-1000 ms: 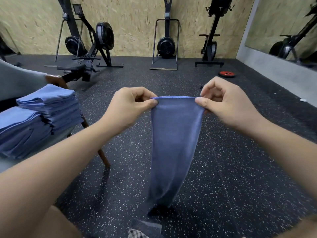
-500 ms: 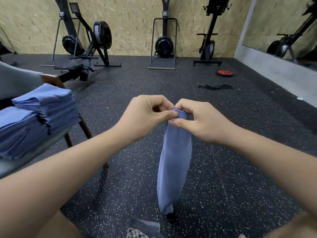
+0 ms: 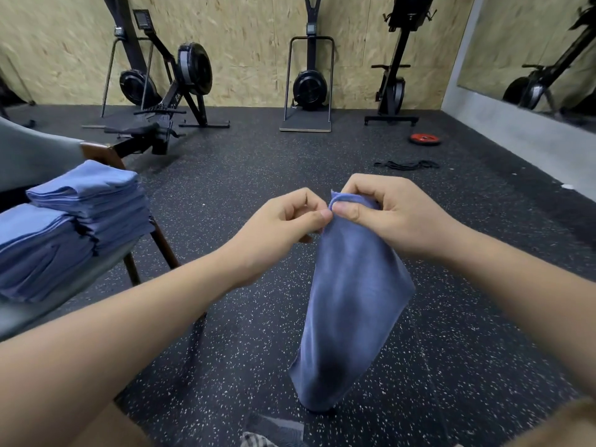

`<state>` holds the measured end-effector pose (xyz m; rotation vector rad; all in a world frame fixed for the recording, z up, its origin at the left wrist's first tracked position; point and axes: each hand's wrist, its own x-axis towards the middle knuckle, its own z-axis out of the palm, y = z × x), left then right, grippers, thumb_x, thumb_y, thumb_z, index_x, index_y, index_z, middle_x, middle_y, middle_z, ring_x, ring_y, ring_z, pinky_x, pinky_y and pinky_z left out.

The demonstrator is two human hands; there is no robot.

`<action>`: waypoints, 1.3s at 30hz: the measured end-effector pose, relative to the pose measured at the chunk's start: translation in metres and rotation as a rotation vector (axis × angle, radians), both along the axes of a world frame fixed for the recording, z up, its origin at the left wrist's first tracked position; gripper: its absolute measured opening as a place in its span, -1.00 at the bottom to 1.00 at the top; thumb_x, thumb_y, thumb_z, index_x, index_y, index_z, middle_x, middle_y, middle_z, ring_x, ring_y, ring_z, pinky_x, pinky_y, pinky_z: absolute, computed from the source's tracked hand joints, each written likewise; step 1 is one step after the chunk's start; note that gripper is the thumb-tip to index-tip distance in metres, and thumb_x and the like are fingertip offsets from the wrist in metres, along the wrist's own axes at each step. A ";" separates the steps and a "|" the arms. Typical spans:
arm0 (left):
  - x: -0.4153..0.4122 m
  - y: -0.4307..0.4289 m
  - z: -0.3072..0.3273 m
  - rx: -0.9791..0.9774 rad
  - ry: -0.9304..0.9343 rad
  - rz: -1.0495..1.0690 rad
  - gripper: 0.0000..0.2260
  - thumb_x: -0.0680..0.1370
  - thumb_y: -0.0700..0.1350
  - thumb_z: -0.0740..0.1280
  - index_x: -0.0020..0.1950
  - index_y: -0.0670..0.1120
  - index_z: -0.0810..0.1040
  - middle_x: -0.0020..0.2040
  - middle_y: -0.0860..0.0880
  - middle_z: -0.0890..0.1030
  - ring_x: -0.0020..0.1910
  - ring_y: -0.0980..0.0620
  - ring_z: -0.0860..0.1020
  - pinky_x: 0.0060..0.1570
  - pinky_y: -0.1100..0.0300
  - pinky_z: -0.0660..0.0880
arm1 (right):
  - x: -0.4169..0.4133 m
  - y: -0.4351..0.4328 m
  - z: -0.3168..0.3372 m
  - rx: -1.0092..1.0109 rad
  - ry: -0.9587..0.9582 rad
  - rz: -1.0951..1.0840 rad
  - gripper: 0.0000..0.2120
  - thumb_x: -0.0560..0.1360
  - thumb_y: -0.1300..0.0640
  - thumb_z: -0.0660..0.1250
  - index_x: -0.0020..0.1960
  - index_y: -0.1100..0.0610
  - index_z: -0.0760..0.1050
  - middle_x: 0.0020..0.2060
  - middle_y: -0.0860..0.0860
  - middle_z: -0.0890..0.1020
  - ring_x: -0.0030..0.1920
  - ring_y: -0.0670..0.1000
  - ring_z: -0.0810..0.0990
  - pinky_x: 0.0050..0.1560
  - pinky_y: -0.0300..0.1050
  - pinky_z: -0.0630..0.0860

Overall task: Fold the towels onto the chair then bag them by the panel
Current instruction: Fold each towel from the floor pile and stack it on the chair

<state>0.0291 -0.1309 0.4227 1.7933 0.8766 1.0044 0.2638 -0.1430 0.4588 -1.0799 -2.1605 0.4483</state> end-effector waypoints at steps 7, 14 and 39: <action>0.006 -0.002 -0.008 0.024 0.086 -0.108 -0.77 0.72 -0.02 0.37 0.04 -0.16 0.69 -0.07 -0.02 0.63 -0.01 0.06 0.50 0.10 -0.01 0.41 | 0.005 0.001 0.001 -0.008 0.014 0.037 -0.91 0.68 0.08 0.42 -0.02 0.01 0.63 -0.13 -0.04 0.71 -0.06 0.07 0.65 0.06 0.15 0.55; 0.007 0.000 -0.009 0.175 0.155 -0.085 -0.84 0.63 -0.06 0.51 -0.05 -0.13 0.68 -0.23 -0.23 0.58 -0.23 0.04 0.41 -0.19 0.05 0.34 | 0.012 0.002 0.001 0.020 0.049 0.026 -0.88 0.69 0.09 0.41 -0.03 0.06 0.62 -0.16 -0.02 0.68 -0.06 0.06 0.63 0.03 -0.03 0.50; -0.018 0.033 -0.037 -0.012 0.296 -0.038 -0.88 0.61 -0.17 0.51 -0.10 0.02 0.74 -0.27 0.08 0.62 -0.26 0.05 0.41 -0.22 0.11 0.28 | 0.046 0.012 0.021 0.152 0.351 -0.208 -0.87 0.69 0.03 0.38 0.03 0.07 0.59 -0.15 0.01 0.62 -0.09 -0.11 0.49 0.04 -0.11 0.41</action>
